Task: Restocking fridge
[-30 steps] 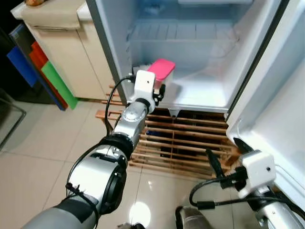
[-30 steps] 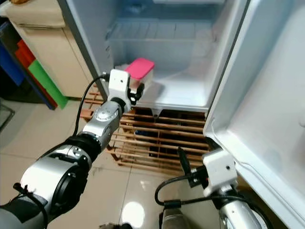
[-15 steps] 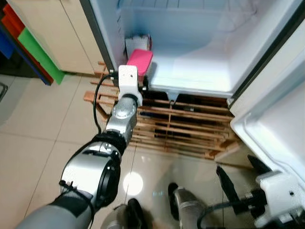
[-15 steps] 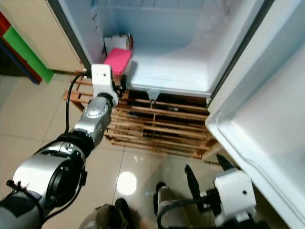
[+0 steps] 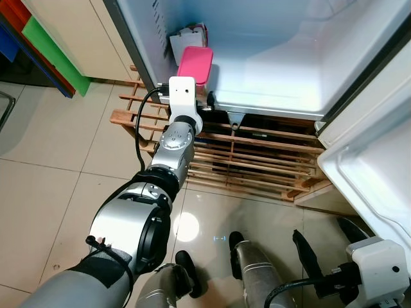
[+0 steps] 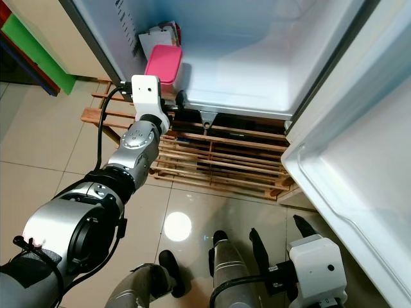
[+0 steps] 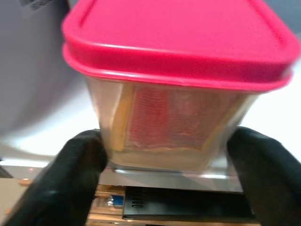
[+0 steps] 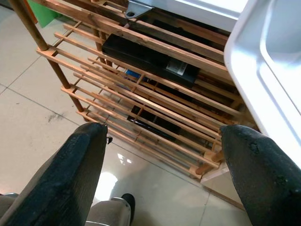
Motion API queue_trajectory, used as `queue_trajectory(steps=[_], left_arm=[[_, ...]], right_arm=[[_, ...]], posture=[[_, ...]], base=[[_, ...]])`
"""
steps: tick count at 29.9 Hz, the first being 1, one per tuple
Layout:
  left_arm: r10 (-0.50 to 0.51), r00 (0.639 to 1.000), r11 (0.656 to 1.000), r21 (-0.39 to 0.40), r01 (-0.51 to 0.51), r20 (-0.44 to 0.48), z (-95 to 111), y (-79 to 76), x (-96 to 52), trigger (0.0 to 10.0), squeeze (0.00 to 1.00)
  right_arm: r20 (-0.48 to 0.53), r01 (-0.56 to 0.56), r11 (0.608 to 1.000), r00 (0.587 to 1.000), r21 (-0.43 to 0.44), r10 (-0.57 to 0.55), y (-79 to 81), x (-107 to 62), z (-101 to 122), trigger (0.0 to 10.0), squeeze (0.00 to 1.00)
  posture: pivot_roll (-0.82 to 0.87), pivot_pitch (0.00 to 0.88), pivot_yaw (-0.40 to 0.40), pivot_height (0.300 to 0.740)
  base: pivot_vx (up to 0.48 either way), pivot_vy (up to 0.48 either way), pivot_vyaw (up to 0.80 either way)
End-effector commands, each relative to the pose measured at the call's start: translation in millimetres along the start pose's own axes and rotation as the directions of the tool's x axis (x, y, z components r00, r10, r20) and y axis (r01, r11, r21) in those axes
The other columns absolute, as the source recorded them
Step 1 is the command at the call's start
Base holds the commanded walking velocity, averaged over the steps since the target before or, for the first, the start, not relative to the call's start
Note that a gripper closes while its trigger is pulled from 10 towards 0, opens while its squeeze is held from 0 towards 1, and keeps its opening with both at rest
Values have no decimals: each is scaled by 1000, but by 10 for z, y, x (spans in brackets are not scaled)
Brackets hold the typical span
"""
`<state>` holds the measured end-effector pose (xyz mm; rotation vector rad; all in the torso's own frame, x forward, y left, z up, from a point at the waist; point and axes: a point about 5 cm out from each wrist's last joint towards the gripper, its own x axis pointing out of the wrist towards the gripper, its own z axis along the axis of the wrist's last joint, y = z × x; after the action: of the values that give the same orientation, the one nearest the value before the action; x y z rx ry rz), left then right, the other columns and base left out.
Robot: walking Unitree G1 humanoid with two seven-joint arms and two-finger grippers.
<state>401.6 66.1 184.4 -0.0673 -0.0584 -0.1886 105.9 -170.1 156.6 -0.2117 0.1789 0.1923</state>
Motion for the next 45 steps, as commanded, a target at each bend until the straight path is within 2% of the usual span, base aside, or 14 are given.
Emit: queue_trajectory(steps=[1, 6, 9, 10, 11, 12, 20, 24, 30, 36, 37, 40, 43, 45], left_arm=[[-29, 997, 1000, -4, 29, -66, -125, -40, -29, 10000, 1000], [-49, 997, 999, -6, 49, -54, -96, -70, -20, 10000, 1000], [-115, 993, 993, 2, 115, -34, -57, -177, -12, 10000, 1000], [-133, 991, 991, 11, 134, -31, -55, -218, -14, 10000, 200], [-144, 989, 989, 17, 145, -31, -56, -242, -16, 10000, 200], [-171, 984, 983, 55, 174, -56, -138, -336, -52, 10000, 0], [-223, 969, 974, 26, 227, -104, -391, -500, -186, 10000, 0], [-263, 963, 963, 40, 266, -61, -386, -556, -219, 10000, 0], [-307, 952, 952, 19, 307, 18, -427, -477, -324, 10000, 0], [-366, 924, 931, 55, 362, 111, -391, -292, -597, 10000, 0], [-370, 921, 929, 74, 363, 126, -358, -181, -731, 10000, 0], [-357, 922, 932, 128, 340, 151, -309, -37, -875, 10000, 0], [-290, 938, 957, 80, 280, 189, -210, 109, -989, 10000, 0], [-230, 957, 973, 43, 226, 175, -195, 201, -969, 10000, 0]], right_arm=[[-29, 1, 1000, 1000, 7, 0, 23, -31, -22, 10000, 0], [-27, -4, 1000, 1000, 6, 4, 30, 9, -30, 10000, 0], [-25, -14, 1000, 1000, 0, 14, 33, 54, -45, 10000, 0], [-25, -15, 1000, 1000, 0, 15, 34, 60, -52, 10000, 0], [-25, -15, 1000, 1000, -1, 15, 31, 76, -61, 10000, 0], [-30, -14, 1000, 999, 2, 15, 26, 87, -91, 10000, 0], [-37, 0, 1000, 999, 27, 1, -21, 207, -217, 10000, 0], [-1, -16, 999, 1000, 29, 16, -35, 398, -246, 10000, 0], [67, -35, 999, 997, 15, 33, -38, 642, -227, 10000, 0], [88, -43, 999, 995, 23, 40, -22, 760, -244, 10000, 0], [93, -40, 999, 995, 30, 37, -36, 819, -269, 10000, 0], [113, -29, 998, 993, 48, 24, -69, 949, -285, 10000, 0], [152, -16, 997, 988, 76, 4, -109, 1100, -251, 10000, 0], [165, -33, 996, 986, 78, 19, -98, 1214, -226, 10000, 0]], posture=[[-544, 391, 93, 740], [-534, 383, 86, 740], [-525, 374, 84, 740], [-519, 368, 87, 740], [-513, 361, 89, 740], [-500, 350, 93, 740], [-453, 285, 109, 740], [-403, 227, 112, 740], [-352, 157, 135, 740], [-307, 83, 150, 740], [-285, 60, 151, 740], [-243, 23, 146, 740], [-209, 0, 136, 740], [-193, 0, 126, 740]], base=[[0, 0, 0], [0, 0, 0], [0, 0, 0], [0, 0, 0], [0, 0, 0], [0, 0, 0], [0, 0, 0], [0, 0, 0], [0, 0, 0], [0, 0, 0], [0, 0, 0], [0, 0, 0], [0, 0, 0], [0, 240, -384]])
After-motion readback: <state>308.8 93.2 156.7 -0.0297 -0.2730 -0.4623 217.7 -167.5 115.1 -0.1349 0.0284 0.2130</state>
